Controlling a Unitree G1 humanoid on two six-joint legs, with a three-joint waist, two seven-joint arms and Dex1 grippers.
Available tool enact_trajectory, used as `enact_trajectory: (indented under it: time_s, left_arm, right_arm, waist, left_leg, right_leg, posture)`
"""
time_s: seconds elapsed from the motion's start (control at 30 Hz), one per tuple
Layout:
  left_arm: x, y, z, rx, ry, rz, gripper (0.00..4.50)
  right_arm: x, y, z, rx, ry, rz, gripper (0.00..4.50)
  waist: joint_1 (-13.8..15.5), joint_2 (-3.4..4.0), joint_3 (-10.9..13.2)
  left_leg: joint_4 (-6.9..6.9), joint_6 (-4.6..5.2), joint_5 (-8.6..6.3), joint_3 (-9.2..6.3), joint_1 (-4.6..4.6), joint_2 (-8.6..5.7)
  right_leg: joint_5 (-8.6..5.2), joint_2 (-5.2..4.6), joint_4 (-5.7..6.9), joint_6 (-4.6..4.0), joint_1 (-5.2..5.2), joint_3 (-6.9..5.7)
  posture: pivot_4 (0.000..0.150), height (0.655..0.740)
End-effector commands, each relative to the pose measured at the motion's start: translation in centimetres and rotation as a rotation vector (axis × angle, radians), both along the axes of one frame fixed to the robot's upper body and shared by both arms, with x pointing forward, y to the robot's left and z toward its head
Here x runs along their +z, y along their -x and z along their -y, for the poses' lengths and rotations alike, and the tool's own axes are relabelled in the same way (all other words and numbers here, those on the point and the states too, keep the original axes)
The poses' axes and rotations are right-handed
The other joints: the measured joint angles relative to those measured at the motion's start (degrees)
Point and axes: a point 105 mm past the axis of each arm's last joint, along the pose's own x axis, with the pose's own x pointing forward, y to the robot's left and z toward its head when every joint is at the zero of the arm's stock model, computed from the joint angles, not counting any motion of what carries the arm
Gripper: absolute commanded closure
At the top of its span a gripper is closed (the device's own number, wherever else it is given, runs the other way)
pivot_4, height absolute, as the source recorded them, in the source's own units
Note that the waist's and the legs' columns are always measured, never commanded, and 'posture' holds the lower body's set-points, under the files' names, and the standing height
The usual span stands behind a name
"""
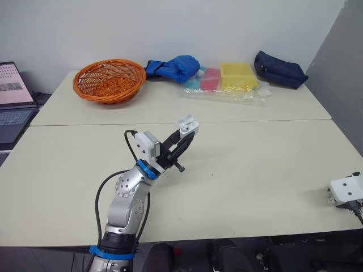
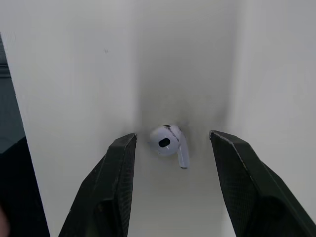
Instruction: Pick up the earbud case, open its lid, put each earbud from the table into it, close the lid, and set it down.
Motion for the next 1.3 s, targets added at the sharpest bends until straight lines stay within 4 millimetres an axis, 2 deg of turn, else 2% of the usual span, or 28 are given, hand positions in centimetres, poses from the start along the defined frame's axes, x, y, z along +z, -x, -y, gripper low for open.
enact_trajectory:
  time_s: [0.03,0.67,0.77,0.9,1.1,1.2,1.27,1.3]
  left_arm:
    - [1.2,0.5,0.1,-0.006,0.012,0.051,3.73]
    - [1.3,0.5,0.1,0.002,0.009,0.052,3.73]
    - [1.3,0.5,0.0,0.005,0.009,0.052,3.73]
    - [1.3,0.5,0.1,0.003,0.009,0.052,3.73]
    - [1.4,0.5,0.1,0.008,0.01,0.052,3.73]
    - [1.4,0.6,0.1,0.007,0.009,0.052,3.73]
    - [1.4,0.6,0.0,0.007,0.008,0.052,3.73]
    - [1.4,0.5,0.0,0.007,0.008,0.053,3.73]
  right_arm:
    - [0.4,-0.2,0.0,0.019,0.007,0.011,2.07]
    - [-0.5,-0.8,-0.7,0.09,0.025,-0.005,2.07]
    - [-0.6,-0.8,-0.7,0.101,0.032,-0.008,2.65]
    - [-0.7,-0.9,-0.7,0.124,0.047,-0.007,4.01]
    - [-0.7,-1.1,-0.8,0.118,0.04,-0.003,4.11]
    - [-0.1,-1.5,-1.3,0.095,0.004,0.023,4.11]
    - [1.1,-2.3,-2.7,0.067,-0.072,0.072,4.11]
    - [2.5,-3.2,-4.6,-0.013,-0.19,0.115,4.11]
  waist:
    - [0.0,0.0,0.0]
    - [-0.12,-0.1,0.03]
    - [-0.14,-0.13,0.03]
    - [-0.44,-0.23,0.0]
    - [-0.74,-0.3,-0.01]
    - [-0.87,-0.31,-0.01]
    - [-1.02,-0.32,0.0]
    - [-1.18,-0.32,0.0]
  left_leg:
    - [0.0,0.0,0.0,0.0,0.0,0.0]
    - [0.05,0.0,0.0,0.0,0.15,0.01]
    - [0.06,0.0,0.0,0.0,0.17,0.01]
    - [0.06,0.0,0.0,0.02,0.19,0.01]
    - [0.06,0.0,0.0,0.02,0.24,0.01]
    - [0.06,0.0,0.0,0.03,0.24,0.01]
    - [0.06,0.0,0.0,0.04,0.24,0.01]
    - [0.05,0.0,0.0,0.03,0.24,0.01]
  right_leg:
    - [0.0,0.0,0.0,0.0,0.0,0.0]
    - [0.01,0.0,0.0,0.0,0.17,0.02]
    - [0.01,0.0,0.0,0.0,0.19,0.03]
    - [0.01,-0.01,0.0,0.0,0.2,0.06]
    - [0.01,-0.01,0.0,0.0,0.22,0.08]
    - [0.01,-0.01,0.0,0.01,0.23,0.1]
    - [0.02,-0.01,0.0,0.01,0.23,0.11]
    - [0.02,-0.01,0.01,0.01,0.23,0.11]
  posture:
    - [0.15,0.74]
    - [0.15,0.74]
    - [0.15,0.74]
    - [0.15,0.74]
    - [0.15,0.74]
    - [0.15,0.74]
    - [0.15,0.74]
    - [0.15,0.74]
